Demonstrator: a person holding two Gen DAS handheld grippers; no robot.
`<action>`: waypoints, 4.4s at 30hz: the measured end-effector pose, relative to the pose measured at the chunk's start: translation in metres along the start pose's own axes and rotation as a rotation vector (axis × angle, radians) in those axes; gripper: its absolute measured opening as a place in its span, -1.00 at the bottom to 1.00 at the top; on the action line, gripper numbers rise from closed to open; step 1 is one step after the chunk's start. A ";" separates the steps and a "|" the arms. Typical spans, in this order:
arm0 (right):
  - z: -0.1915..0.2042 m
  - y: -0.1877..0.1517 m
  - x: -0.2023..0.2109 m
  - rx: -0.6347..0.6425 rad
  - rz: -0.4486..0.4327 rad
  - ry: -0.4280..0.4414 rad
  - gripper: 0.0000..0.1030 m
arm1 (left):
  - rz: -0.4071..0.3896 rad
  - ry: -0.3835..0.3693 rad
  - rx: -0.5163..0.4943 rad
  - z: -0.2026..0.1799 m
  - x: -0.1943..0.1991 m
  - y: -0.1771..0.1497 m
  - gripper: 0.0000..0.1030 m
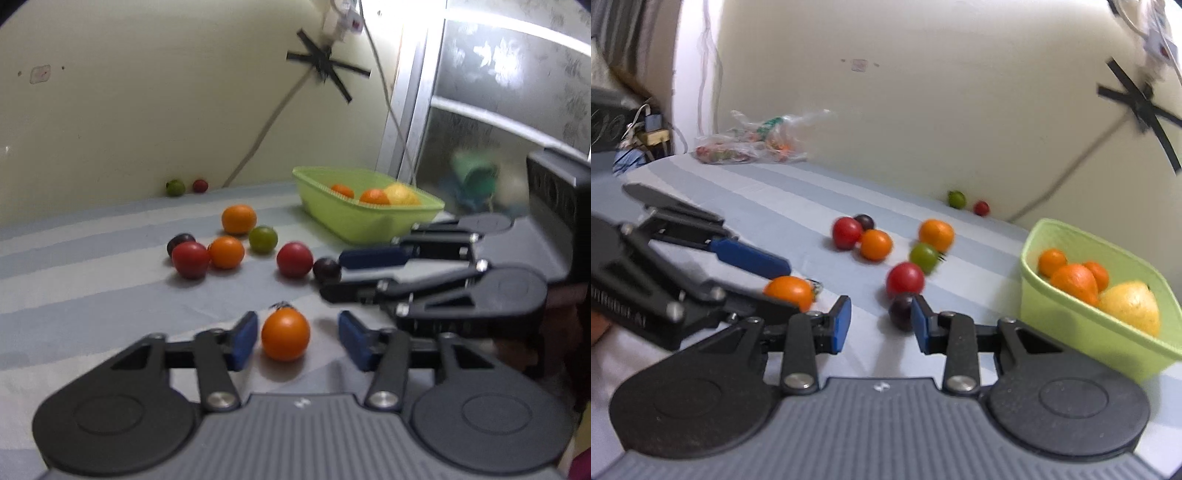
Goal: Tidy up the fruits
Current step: 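Grasp an orange cherry tomato with the left tool while the right tool grasps a dark plum, then lower the tomato and plum into the green basin and open both tools, then grasp a red cherry tomato with the left tool while the right tool grasps an orange tomato, then lower both tomatoes into the green basin and open both tools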
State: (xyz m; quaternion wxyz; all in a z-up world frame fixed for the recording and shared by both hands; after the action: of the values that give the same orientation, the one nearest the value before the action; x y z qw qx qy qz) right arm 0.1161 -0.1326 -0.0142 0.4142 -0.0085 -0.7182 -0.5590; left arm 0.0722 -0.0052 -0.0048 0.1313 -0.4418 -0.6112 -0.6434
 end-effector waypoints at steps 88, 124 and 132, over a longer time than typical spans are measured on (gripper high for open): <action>0.014 0.057 -0.075 0.191 0.063 -0.046 -0.35 | -0.080 -0.084 0.368 0.094 -0.029 0.036 -0.45; -0.123 -0.039 0.055 -0.310 -0.208 -0.397 -0.45 | 0.038 -0.201 0.131 -0.046 -0.109 0.166 -0.44; -0.135 -0.045 0.049 -0.349 -0.236 -0.381 -0.14 | 0.061 -0.159 0.113 -0.056 -0.128 0.174 -0.12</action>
State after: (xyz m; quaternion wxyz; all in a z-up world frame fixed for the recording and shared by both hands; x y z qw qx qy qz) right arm 0.1421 -0.2809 -0.0162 0.1961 -0.1007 -0.6720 -0.7070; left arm 0.2462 -0.1416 0.0266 0.1265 -0.5020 -0.6411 -0.5666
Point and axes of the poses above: each gripper's, at about its wrist camera, not at the fingertips, and x roughly against the way its jaws point, z to its left, y to its top, the point moved 1 cm from there along -x, roughly the way its jaws point, and after that the axes turned 14 degrees about z, right-handed, at the moved point
